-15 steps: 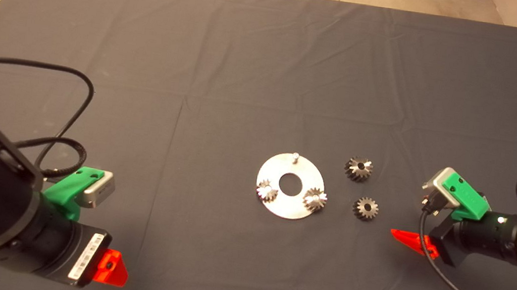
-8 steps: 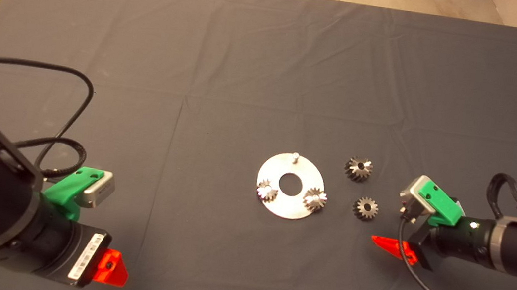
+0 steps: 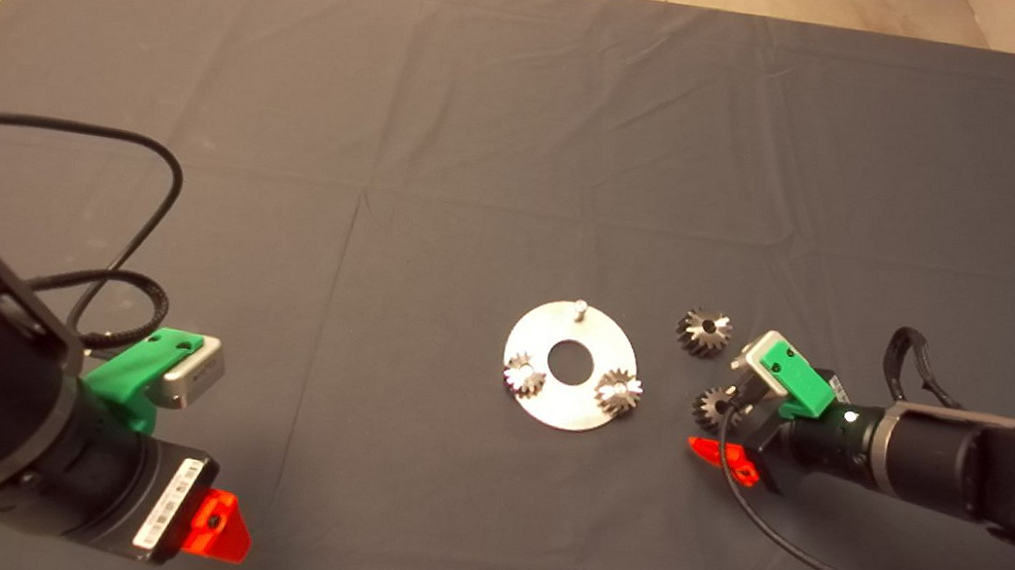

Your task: Remove an incorrectly installed larger gear and replace it with the correct smaller gear

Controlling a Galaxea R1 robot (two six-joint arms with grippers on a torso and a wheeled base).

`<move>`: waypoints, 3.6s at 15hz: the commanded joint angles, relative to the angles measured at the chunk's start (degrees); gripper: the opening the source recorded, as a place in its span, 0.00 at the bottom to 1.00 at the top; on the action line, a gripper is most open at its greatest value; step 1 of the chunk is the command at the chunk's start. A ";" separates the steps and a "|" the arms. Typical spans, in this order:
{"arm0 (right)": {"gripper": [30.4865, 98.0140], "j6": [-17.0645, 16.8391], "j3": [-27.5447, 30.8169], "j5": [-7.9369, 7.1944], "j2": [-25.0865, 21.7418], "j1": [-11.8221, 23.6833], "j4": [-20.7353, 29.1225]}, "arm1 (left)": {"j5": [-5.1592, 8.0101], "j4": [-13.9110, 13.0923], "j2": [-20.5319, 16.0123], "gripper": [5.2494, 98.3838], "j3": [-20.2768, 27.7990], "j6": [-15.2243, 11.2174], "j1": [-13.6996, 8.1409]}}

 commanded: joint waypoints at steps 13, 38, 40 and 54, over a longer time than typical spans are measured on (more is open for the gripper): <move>0.80 1.27 -1.54 1.34 0.41 -0.50 -2.72 | 0.43 -0.61 -0.16 0.99 0.61 -0.01 -0.37; 0.59 1.88 -0.54 1.16 0.32 -1.03 -2.72 | 1.22 -0.61 -0.25 0.99 0.61 0.08 -0.37; 0.59 1.88 -0.66 1.25 0.32 -1.11 -2.72 | 1.31 -0.61 -0.34 0.99 0.61 0.08 -0.37; 0.55 1.88 -2.42 1.25 0.41 -1.64 -2.81 | 1.31 -0.61 -0.34 0.99 0.61 0.08 -0.37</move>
